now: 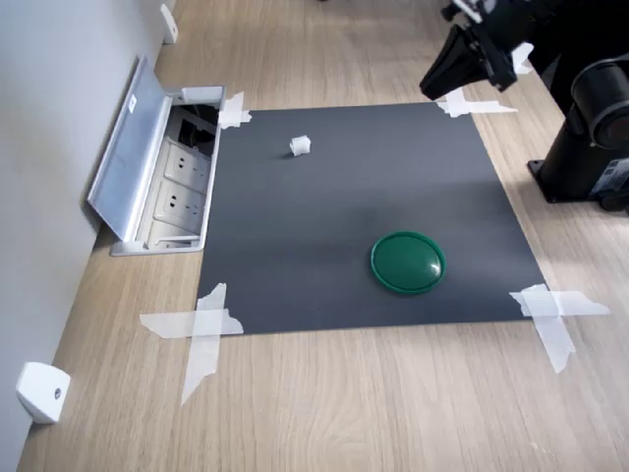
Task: Grasp a white terminal and put it on the green lid.
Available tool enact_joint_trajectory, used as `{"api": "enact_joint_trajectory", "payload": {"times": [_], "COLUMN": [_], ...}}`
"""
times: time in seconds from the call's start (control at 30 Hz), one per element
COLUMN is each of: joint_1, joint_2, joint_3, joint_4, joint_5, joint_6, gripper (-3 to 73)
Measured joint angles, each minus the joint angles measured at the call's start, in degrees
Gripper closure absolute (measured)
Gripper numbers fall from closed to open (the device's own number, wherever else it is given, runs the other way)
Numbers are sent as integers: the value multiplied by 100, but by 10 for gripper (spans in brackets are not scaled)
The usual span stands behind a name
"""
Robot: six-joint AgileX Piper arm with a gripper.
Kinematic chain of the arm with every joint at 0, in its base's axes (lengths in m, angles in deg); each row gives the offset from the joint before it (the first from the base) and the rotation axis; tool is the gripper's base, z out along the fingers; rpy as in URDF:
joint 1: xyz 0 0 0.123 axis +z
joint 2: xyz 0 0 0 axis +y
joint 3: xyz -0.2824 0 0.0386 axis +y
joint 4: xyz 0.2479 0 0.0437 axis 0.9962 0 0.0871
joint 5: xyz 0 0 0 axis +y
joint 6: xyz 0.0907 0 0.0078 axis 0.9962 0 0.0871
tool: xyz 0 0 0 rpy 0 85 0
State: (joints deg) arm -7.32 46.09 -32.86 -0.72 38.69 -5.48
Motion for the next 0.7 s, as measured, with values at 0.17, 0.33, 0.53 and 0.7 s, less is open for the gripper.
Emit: {"api": "enact_joint_trajectory", "payload": {"times": [0.17,0.33,0.53,0.7], "joint_1": [0,0,-19,-19], "joint_2": [1172,2409,3352,3892], "joint_3": [-537,-1109,-1990,-2704], "joint_4": [72,109,264,293], "joint_5": [273,612,1039,1222], "joint_6": [-260,-805,-1456,-1633], "gripper": [704,660,460,220]}}
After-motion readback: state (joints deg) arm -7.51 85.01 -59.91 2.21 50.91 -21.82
